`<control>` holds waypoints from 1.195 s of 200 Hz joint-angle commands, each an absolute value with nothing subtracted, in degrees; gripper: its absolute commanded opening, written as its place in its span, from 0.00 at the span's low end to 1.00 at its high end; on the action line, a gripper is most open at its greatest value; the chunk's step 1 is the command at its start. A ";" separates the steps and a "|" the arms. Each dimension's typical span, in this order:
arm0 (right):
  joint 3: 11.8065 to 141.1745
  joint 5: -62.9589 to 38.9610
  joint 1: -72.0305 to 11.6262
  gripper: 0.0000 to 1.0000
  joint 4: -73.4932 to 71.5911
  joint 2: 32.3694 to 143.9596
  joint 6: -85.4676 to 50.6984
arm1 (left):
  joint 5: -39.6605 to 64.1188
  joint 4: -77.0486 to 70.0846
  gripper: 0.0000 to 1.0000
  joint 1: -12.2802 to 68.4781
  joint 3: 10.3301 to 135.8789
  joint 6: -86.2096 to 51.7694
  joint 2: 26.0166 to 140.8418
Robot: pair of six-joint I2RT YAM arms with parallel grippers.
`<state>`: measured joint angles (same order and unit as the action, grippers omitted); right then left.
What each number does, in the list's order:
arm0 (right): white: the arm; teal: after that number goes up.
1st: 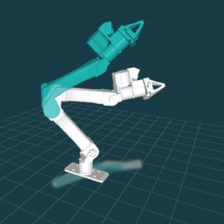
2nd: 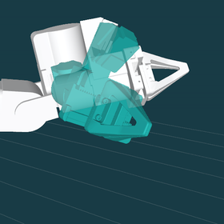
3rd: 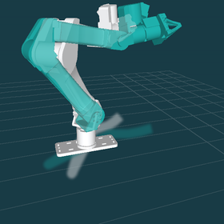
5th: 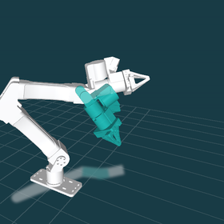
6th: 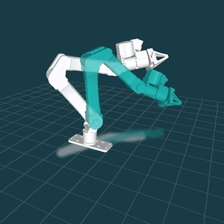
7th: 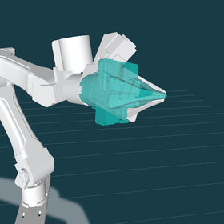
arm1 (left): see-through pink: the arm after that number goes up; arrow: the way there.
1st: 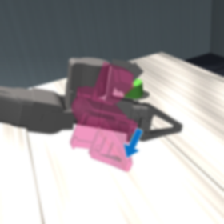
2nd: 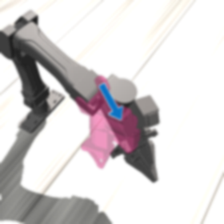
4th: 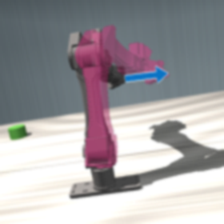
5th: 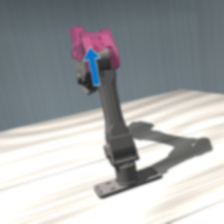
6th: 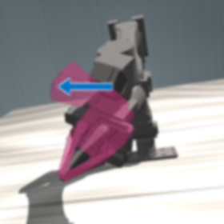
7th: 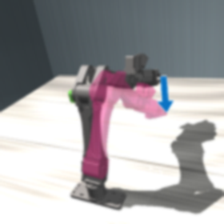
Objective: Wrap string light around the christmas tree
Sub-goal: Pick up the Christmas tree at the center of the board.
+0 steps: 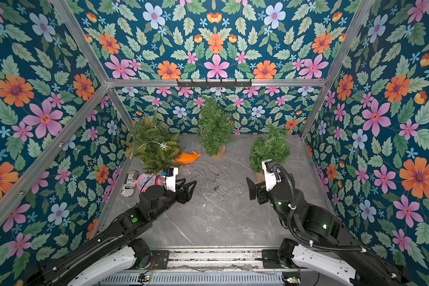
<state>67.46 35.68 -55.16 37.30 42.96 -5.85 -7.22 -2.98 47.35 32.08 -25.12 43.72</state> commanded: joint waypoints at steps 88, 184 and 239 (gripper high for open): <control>96.89 27.96 -31.20 1.00 42.80 65.99 3.95 | -9.90 0.11 0.67 47.42 32.64 -26.10 42.01; 100.71 21.18 -20.25 0.96 42.97 71.10 -1.83 | -9.23 0.81 0.67 47.40 32.87 -27.06 41.54; 100.05 19.92 -17.84 0.72 44.38 71.54 -3.96 | -9.00 1.39 0.67 47.38 33.18 -28.04 41.49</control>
